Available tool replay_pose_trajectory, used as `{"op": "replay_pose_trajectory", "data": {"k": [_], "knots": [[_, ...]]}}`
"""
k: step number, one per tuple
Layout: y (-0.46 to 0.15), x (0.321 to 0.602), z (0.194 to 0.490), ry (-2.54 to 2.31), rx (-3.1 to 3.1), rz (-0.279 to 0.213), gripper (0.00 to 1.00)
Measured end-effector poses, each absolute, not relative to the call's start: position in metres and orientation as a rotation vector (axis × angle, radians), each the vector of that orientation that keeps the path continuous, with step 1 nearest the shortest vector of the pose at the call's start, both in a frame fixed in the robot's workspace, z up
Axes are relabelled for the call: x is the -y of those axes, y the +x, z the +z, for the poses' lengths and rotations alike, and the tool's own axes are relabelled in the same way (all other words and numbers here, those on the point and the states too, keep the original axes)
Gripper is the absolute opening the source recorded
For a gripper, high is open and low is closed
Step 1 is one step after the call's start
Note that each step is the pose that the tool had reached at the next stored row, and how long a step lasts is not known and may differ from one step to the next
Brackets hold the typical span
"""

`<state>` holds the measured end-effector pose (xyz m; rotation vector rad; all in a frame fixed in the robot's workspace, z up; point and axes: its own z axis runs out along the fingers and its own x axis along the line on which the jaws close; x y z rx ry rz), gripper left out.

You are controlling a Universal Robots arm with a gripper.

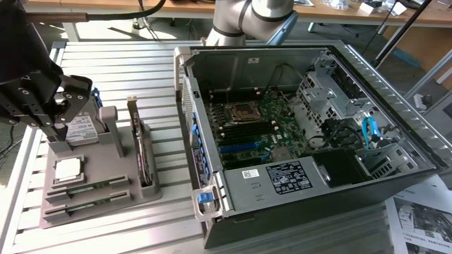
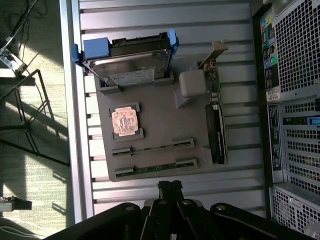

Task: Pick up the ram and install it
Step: 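Reach for the ram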

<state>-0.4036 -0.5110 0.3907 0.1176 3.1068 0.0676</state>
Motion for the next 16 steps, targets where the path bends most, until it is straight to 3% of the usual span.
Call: {"op": "replay_pose_trajectory", "data": {"k": [16], "knots": [[-0.404,0.511,0.366,0.118,-3.107,0.068,0.11]]}}
